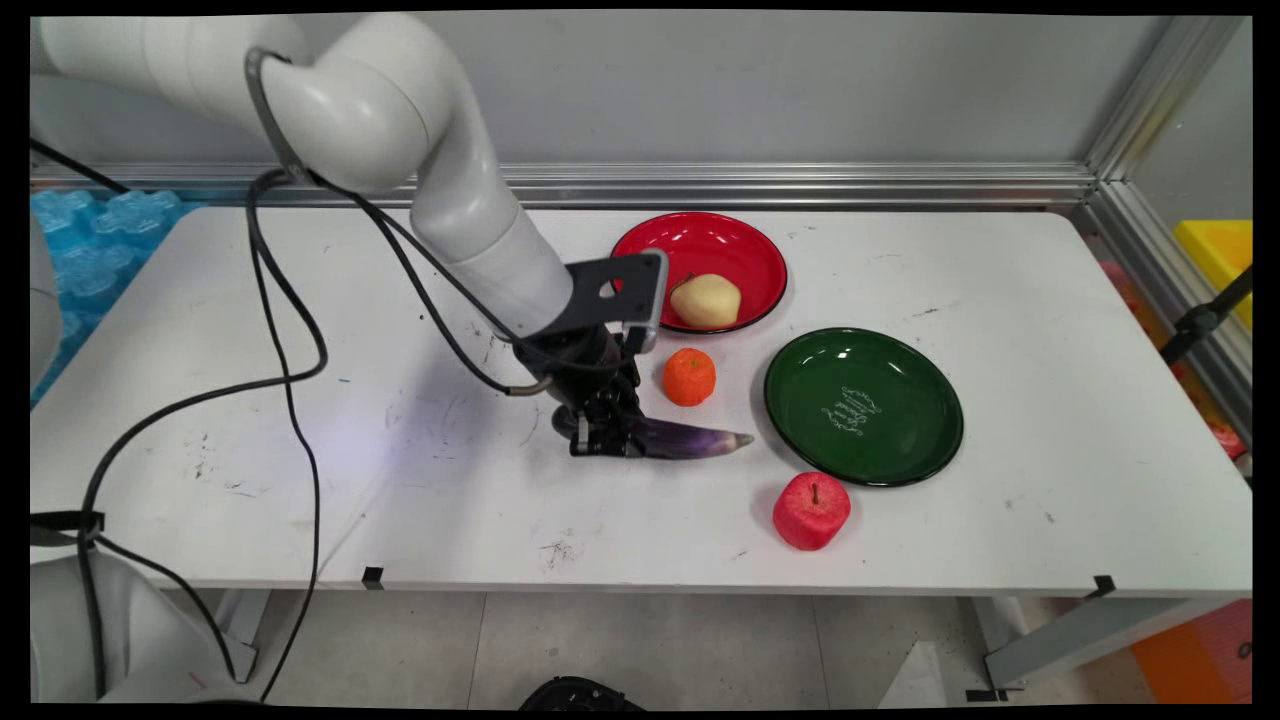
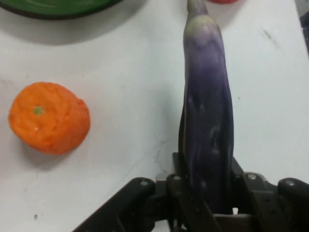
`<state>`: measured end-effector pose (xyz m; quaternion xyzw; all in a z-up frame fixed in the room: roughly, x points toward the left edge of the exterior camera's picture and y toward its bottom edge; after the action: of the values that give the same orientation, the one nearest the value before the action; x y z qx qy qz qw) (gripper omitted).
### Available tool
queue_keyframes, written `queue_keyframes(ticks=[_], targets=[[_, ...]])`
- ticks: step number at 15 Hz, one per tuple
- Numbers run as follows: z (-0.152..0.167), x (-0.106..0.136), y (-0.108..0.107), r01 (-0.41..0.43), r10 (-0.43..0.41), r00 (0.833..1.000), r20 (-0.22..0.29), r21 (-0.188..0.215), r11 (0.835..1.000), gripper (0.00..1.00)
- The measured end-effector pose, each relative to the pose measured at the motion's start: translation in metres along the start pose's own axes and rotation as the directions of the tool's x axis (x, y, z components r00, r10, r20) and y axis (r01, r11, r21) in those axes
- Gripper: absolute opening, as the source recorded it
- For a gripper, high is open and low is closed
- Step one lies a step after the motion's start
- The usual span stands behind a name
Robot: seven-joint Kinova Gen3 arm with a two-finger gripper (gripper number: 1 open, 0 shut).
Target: Place the picked object on the table
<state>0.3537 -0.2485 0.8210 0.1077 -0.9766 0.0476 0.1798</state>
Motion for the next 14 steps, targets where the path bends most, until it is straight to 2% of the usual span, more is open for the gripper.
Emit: queue_keyframes(ticks=[10, 11, 14], targets=[[0.044, -0.013, -0.01, -0.033, 0.033, 0.999, -0.02, -0.024, 0.999, 0.0], [0.045, -0.014, -0.011, -0.036, 0.035, 0.999, -0.024, -0.026, 0.999, 1.0], [0.041, -0.017, -0.014, -0.048, 0.047, 0.998, -0.04, -0.029, 0.998, 1.0]])
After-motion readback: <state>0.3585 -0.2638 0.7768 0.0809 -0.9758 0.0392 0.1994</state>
